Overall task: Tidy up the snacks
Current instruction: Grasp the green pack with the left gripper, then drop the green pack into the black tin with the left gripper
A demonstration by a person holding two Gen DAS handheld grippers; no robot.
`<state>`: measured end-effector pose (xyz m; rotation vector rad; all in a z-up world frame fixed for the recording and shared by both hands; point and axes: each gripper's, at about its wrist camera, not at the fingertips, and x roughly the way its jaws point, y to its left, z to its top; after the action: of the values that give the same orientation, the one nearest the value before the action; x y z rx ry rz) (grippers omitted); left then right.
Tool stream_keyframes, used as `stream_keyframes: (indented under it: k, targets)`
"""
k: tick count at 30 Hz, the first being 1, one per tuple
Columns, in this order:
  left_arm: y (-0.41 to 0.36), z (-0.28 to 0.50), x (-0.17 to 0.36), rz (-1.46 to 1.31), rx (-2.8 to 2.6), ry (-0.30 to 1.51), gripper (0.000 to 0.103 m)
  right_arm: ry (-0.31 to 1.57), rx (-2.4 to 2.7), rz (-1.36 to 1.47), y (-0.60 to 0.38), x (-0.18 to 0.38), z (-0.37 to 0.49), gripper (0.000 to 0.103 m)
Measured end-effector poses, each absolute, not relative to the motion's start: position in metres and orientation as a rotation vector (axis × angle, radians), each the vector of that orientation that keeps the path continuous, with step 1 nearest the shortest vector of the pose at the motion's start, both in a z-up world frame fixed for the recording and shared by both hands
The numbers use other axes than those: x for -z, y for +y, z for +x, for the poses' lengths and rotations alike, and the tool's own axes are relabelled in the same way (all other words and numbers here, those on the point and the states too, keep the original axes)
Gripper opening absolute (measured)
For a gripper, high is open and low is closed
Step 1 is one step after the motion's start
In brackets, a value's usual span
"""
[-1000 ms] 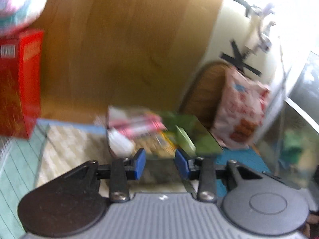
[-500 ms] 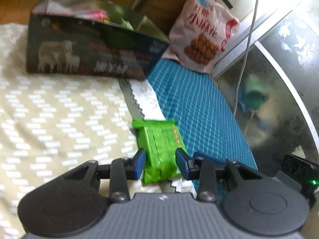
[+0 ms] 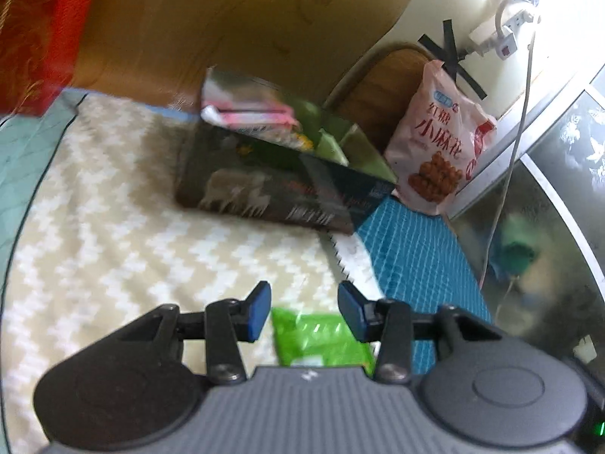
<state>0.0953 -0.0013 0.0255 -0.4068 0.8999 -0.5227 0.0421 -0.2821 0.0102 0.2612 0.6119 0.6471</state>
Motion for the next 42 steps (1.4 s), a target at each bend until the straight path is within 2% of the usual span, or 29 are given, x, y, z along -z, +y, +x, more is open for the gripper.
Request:
stream_keyframes:
  k: [2,7,9,12,14,20,27,31,32,34,37,42]
  targets:
    - [0.001,0.089,-0.017,-0.424,0.549,0.933,0.043,0.596,-0.586,0.258,-0.297,-0.01,0.043,0.051]
    - [-0.011,0.091,0.0,-0.446,0.59,1.002,0.047,0.651,-0.586,0.108,-0.28,-0.002,0.048,0.052]
    - [-0.017,0.091,0.006,-0.458,0.606,1.024,0.047,0.692,-0.607,0.042,-0.265,0.007,0.055,0.047]
    - [-0.025,0.088,0.011,-0.445,0.62,1.015,0.041,0.64,-0.566,-0.085,-0.242,0.008,0.053,0.026]
    - [-0.027,0.087,0.009,-0.419,0.598,1.013,0.034,0.639,-0.551,-0.063,-0.242,0.005,0.058,0.026]
    - [-0.023,0.093,-0.024,-0.388,0.622,0.924,0.034,0.48,-0.518,-0.066,-0.249,-0.025,0.061,0.024]
    - [-0.045,0.132,-0.079,-0.297,0.624,0.77,0.035,0.363,-0.446,-0.081,-0.258,-0.055,0.114,0.024]
    - [-0.063,0.172,-0.085,-0.272,0.59,0.749,0.037,0.376,-0.372,-0.083,-0.261,-0.048,0.159,0.029]
    - [-0.069,0.184,-0.083,-0.256,0.567,0.742,0.042,0.381,-0.334,-0.09,-0.261,-0.043,0.17,0.034]
    - [-0.079,0.205,-0.073,-0.227,0.496,0.73,0.047,0.393,-0.258,-0.083,-0.265,-0.036,0.18,0.036]
    - [-0.079,0.219,-0.058,-0.225,0.422,0.753,0.047,0.379,-0.285,-0.003,-0.278,-0.034,0.168,0.036]
    - [-0.062,0.196,-0.051,-0.263,0.444,0.729,0.047,0.365,-0.325,0.001,-0.283,-0.04,0.131,0.04]
